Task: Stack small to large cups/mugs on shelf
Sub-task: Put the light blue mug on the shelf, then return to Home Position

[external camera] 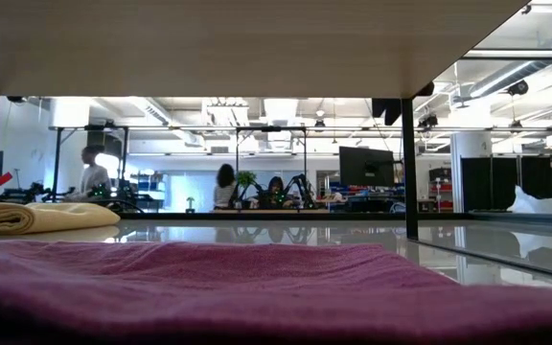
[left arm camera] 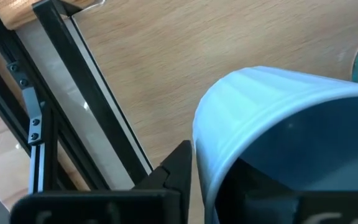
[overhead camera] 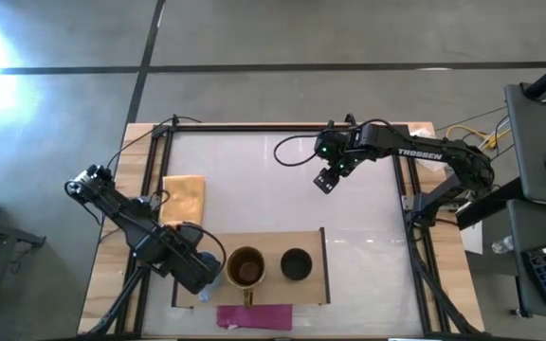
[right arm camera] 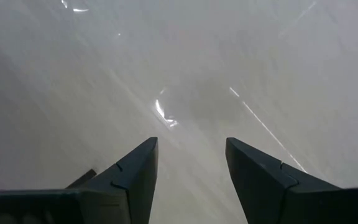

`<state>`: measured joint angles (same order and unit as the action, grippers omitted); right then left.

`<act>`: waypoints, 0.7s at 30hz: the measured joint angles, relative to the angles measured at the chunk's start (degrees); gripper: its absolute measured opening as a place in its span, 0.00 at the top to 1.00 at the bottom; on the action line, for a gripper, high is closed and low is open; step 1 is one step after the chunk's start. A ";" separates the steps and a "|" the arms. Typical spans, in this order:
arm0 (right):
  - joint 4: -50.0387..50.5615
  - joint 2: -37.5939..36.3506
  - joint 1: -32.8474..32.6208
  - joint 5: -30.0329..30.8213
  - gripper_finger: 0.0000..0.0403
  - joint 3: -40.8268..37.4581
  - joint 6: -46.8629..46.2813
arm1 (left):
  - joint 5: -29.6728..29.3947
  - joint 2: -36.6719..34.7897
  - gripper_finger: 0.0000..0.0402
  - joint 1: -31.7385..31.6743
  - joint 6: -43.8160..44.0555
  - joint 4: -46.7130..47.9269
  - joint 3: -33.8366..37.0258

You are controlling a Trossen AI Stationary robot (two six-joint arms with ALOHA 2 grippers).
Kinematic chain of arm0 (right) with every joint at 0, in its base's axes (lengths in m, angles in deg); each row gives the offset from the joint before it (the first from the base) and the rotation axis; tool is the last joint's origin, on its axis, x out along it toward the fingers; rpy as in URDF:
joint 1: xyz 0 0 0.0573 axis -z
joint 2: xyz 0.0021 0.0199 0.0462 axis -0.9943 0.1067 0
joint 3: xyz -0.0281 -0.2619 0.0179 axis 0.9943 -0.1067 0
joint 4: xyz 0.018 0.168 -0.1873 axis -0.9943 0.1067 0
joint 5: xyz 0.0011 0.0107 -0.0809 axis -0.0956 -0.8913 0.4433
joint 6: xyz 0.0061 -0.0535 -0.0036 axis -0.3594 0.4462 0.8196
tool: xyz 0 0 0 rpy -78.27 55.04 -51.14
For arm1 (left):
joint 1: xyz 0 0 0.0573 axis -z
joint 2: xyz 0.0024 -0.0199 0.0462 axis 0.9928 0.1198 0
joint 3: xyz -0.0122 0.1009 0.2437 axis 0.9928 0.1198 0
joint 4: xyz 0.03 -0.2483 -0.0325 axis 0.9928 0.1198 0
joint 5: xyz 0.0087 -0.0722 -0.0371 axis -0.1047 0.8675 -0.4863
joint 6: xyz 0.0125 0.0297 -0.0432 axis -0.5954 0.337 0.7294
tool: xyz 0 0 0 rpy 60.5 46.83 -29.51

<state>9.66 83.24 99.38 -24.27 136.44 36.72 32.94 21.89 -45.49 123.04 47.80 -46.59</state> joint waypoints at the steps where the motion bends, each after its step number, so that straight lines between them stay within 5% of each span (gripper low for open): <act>1: 0.00 0.00 0.00 0.00 0.55 -0.02 0.00 | 0.04 -0.02 0.91 0.00 -0.02 0.00 0.00; 13: -1.15 -0.43 0.00 -0.01 0.55 -0.01 2.81 | -0.24 -0.71 0.89 0.04 -3.53 0.97 -5.38; 18: -3.19 -0.75 0.04 0.06 0.55 6.96 9.25 | -9.75 -3.78 0.89 -0.09 -10.12 2.16 -11.48; 21: -2.53 -0.98 0.00 0.16 0.55 13.97 11.85 | -15.09 -7.60 0.89 -1.38 -21.28 2.15 -14.23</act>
<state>7.13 82.26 99.38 -24.11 150.41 48.57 17.85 14.29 -46.87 101.76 49.96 -60.82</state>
